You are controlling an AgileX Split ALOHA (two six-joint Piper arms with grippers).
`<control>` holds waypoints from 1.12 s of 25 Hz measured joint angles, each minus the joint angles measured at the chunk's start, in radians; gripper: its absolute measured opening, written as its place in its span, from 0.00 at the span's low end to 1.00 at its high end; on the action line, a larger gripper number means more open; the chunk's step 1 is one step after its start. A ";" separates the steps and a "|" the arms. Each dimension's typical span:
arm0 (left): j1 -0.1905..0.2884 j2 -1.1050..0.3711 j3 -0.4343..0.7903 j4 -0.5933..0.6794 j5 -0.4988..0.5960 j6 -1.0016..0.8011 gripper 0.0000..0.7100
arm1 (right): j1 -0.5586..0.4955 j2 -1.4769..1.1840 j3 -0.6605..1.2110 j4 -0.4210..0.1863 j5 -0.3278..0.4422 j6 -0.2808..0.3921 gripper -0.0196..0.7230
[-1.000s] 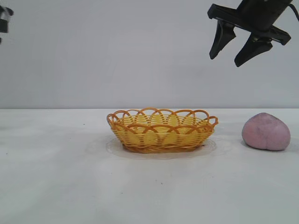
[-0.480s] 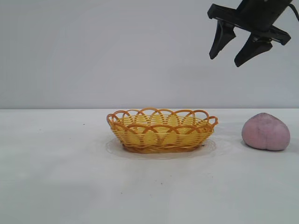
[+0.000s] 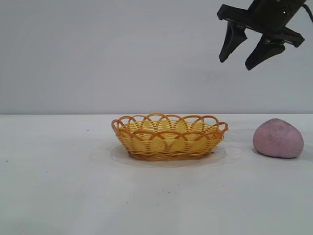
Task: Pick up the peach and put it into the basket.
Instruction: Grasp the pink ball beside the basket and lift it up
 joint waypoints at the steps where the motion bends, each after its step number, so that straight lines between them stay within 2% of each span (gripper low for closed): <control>1: 0.000 -0.060 0.013 0.000 0.002 0.000 0.75 | 0.000 0.000 0.000 0.000 0.000 0.000 0.64; 6: 0.000 -0.336 0.067 0.000 0.010 0.002 0.75 | 0.000 0.000 0.000 -0.002 0.000 0.000 0.64; 12: 0.000 -0.594 0.099 0.018 0.017 0.007 0.75 | 0.000 0.000 0.000 -0.002 0.002 0.000 0.64; 19: 0.000 -0.615 0.101 0.034 0.026 0.009 0.75 | 0.000 0.000 0.000 -0.004 -0.001 0.000 0.64; 24: 0.000 -0.615 0.133 0.050 -0.030 0.008 0.75 | 0.000 0.000 0.000 -0.004 -0.001 0.000 0.64; 28: 0.000 -0.615 0.133 0.059 -0.043 0.008 0.75 | 0.000 0.000 0.000 -0.004 0.001 -0.031 0.64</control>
